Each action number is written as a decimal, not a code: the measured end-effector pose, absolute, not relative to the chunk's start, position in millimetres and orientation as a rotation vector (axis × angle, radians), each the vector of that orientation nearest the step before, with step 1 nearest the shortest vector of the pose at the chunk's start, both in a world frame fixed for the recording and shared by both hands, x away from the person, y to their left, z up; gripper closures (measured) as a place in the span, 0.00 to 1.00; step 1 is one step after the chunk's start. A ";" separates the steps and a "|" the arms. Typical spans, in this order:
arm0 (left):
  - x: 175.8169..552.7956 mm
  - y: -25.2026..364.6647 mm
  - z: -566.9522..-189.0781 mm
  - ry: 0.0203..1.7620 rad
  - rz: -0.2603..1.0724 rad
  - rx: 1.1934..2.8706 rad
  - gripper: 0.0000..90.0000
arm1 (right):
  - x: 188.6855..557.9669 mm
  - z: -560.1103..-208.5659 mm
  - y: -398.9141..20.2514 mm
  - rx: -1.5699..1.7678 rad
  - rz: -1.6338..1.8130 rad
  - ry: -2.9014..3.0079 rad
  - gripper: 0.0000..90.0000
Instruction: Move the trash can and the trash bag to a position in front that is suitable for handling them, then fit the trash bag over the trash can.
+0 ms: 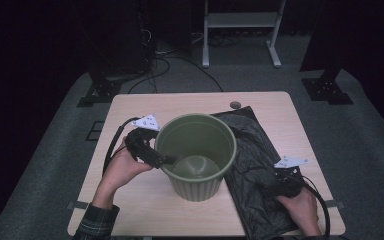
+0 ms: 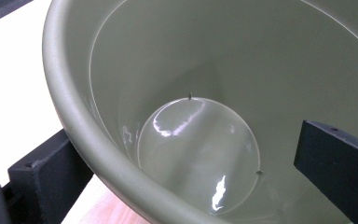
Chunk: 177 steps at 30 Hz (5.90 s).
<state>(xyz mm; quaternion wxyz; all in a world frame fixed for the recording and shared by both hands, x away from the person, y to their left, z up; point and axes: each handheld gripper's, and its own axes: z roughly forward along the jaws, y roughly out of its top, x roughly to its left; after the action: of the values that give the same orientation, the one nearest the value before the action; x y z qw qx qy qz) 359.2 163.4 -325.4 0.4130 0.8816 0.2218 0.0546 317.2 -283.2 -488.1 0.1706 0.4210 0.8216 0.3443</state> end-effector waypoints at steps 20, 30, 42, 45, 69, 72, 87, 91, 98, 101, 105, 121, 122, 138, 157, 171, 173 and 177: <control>349.4 190.8 -281.7 0.587 0.274 2.130 0.00 | 317.2 -488.2 -283.5 1.201 0.976 2.329 0.00; 314.1 215.3 -282.3 0.627 0.324 2.101 0.00 | 317.2 -488.1 -283.5 1.201 0.976 2.330 0.00; 288.0 235.0 -316.3 0.675 0.353 2.077 0.00 | 317.1 -488.1 -283.4 1.195 0.978 2.334 0.00; 285.8 235.4 -330.1 0.683 0.354 2.071 0.00 | 317.0 -488.1 -283.3 1.191 0.979 2.336 0.00; 293.7 226.8 -453.2 0.760 0.334 2.139 0.00 | 316.9 -488.1 -283.1 1.186 0.982 2.340 0.00; 296.8 227.0 -465.2 0.776 0.332 2.153 0.00 | 316.9 -488.1 -283.2 1.185 0.982 2.340 0.00; 302.2 219.0 -483.3 0.833 0.366 2.228 0.00 | 316.7 -488.2 -283.1 1.181 0.984 2.342 0.00; 301.5 218.3 -483.3 0.842 0.370 2.226 0.00 | 316.7 -488.2 -283.1 1.179 0.984 2.344 0.00; 301.7 218.3 -483.3 0.845 0.369 2.225 0.00 | 316.1 -488.1 -283.7 1.175 0.984 2.348 0.00; 301.7 218.2 -483.3 0.845 0.369 2.224 0.00 | 316.0 -487.5 -284.4 1.173 0.985 2.357 0.00; 301.7 218.2 -483.3 0.845 0.369 2.224 0.00 | 314.6 -480.3 -288.7 1.170 1.013 2.339 0.00; 301.7 218.2 -483.3 0.845 0.369 2.224 0.00 | 336.3 -459.4 -307.3 1.209 1.037 2.256 0.00; 301.7 218.2 -483.3 0.845 0.369 2.224 0.00 | 342.7 -459.5 -308.2 1.233 1.038 2.259 0.00; 301.7 218.3 -483.3 0.845 0.369 2.225 0.00 | 372.2 -471.9 -302.1 1.300 0.972 2.296 0.00; 301.7 218.3 -483.3 0.845 0.369 2.225 0.00 | 373.7 -477.5 -296.8 1.308 0.991 2.348 0.14; 301.7 218.3 -483.3 0.844 0.370 2.226 0.00 | 373.3 -477.9 -288.6 1.307 1.066 2.377 0.12; 301.7 218.3 -483.3 0.844 0.369 2.226 0.00 | 373.5 -478.1 -285.8 1.301 1.080 2.384 0.11; 301.7 218.3 -483.3 0.843 0.369 2.226 0.00 | 373.8 -477.8 -277.4 1.289 1.088 2.403 0.11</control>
<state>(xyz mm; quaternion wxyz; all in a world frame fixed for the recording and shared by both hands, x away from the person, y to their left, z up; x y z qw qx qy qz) 301.7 218.3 -483.3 0.3582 0.8629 0.3266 0.1431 373.8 -277.4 -477.8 0.1028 0.4366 0.8141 0.3688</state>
